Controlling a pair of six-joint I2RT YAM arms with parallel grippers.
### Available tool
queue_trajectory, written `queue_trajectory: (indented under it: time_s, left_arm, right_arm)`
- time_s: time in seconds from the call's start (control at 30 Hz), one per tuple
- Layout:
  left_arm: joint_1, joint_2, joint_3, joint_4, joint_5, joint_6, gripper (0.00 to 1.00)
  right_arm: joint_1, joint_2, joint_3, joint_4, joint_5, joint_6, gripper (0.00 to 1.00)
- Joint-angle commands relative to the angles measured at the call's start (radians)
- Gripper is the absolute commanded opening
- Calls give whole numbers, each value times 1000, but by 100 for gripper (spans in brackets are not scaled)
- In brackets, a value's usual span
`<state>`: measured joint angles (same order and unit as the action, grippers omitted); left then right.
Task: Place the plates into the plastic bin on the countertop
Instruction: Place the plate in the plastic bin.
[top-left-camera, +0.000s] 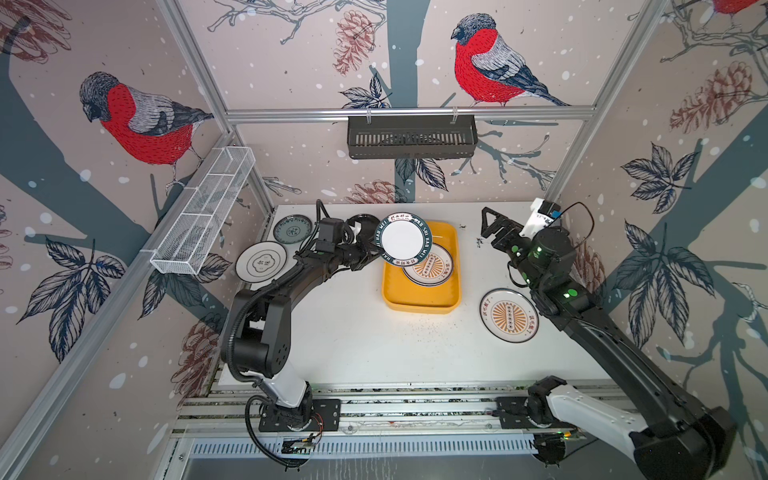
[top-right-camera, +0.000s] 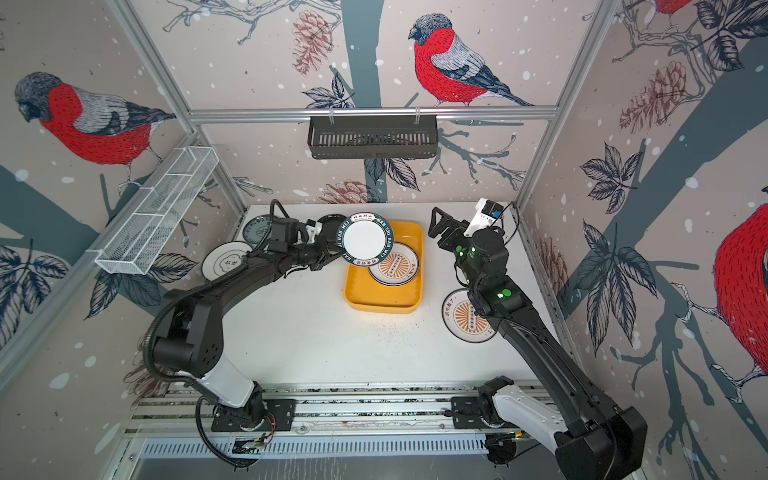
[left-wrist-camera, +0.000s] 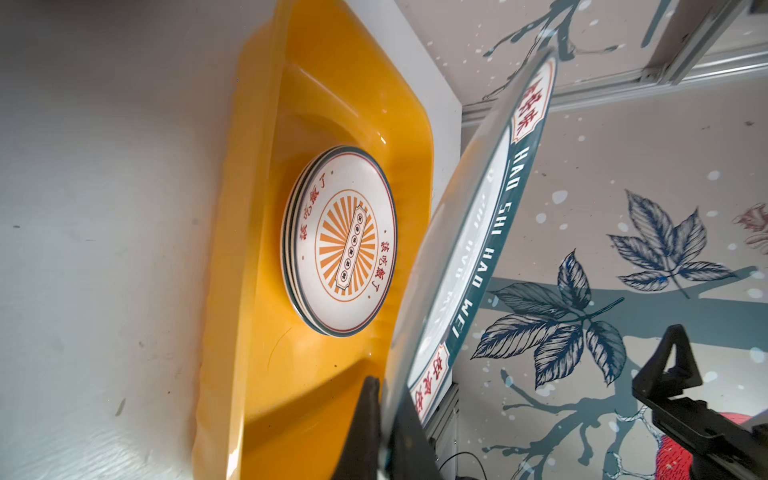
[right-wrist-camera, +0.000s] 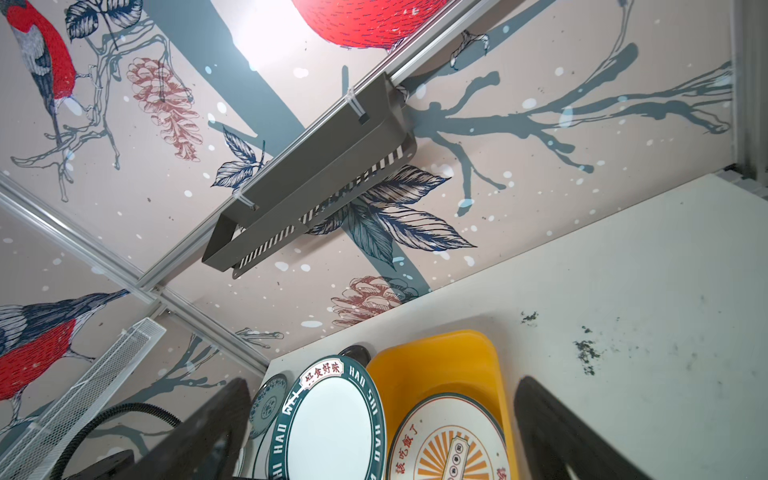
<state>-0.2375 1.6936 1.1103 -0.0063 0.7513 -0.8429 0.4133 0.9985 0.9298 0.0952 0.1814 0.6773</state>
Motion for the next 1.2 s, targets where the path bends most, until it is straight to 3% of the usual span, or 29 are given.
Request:
queue_trajectory:
  time_s: [0.0,0.13,0.37,0.97,1.1,1.17]
  left_arm:
    - [-28,68,51,-22,-1,58,0]
    - [-75,162,154,-120,-17,123,0]
    - [-116,247,206,-157,-13,144,0]
    - [-152,450,415,-288,-30,189,0]
    - [-151,461,423,-288,-36,181,17]
    - [-152,466,428,-290,-38,179,21]
  right_arm:
    - [-21,-34,-37,-56,78,21,99]
    - [-70,-87,-87,-110,87,74,100]
    - [-123,-159,-131,-180,127,117,99]
    - [-183,-172,-140,-240,128,125,99]
    - [-192,-171,-140,-238,128,127,99]
    - [-199,-170,-141,-234,124,126,100]
